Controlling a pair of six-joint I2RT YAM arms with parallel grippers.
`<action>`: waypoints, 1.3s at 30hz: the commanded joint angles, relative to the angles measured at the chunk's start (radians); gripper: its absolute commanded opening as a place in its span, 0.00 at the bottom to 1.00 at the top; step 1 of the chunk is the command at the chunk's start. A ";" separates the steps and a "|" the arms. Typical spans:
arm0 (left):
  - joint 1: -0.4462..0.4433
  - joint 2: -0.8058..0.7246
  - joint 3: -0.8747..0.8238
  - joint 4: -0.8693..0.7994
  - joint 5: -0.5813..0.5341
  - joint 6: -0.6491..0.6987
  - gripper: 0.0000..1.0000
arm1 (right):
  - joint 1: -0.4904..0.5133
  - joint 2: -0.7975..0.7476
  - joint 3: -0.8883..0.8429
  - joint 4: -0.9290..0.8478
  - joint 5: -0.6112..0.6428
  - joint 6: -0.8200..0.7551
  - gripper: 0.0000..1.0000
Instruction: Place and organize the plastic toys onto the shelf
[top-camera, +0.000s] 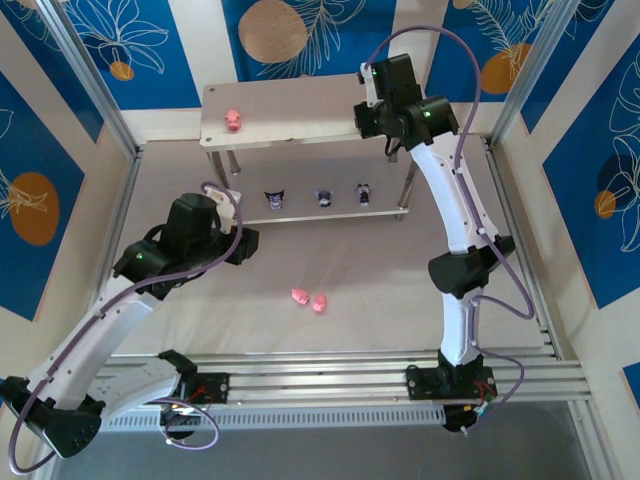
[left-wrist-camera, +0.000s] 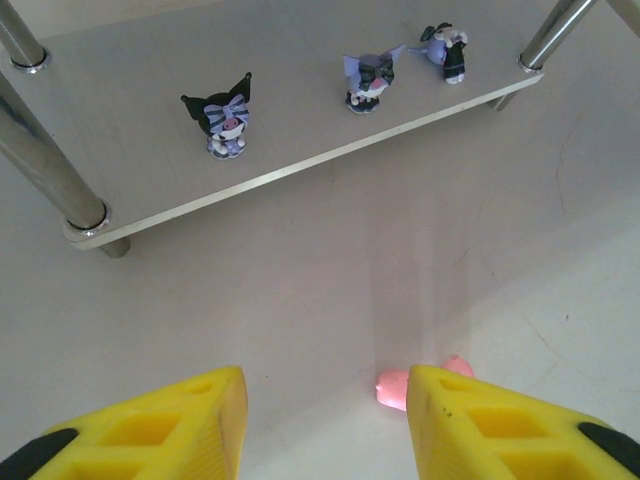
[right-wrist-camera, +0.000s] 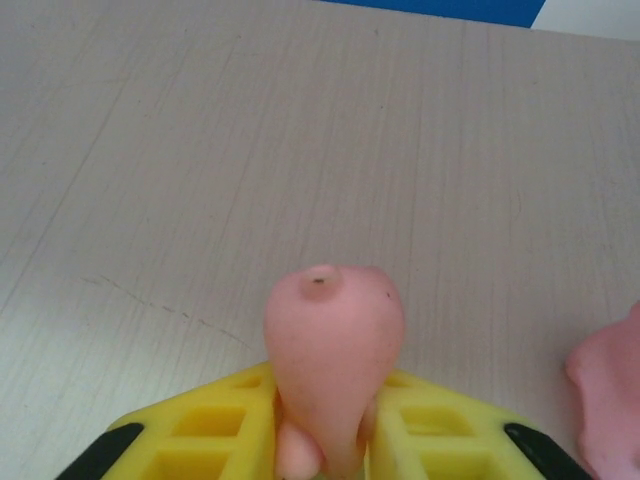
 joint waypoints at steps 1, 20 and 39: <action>-0.008 0.003 0.040 -0.018 0.014 0.017 0.47 | -0.007 0.018 0.032 -0.008 -0.028 0.015 0.30; -0.008 -0.001 0.041 -0.023 0.006 0.019 0.47 | -0.006 0.011 0.036 0.008 -0.050 0.025 0.54; -0.008 -0.033 0.043 -0.035 -0.010 0.022 0.47 | -0.017 0.005 0.046 0.095 -0.118 0.058 0.74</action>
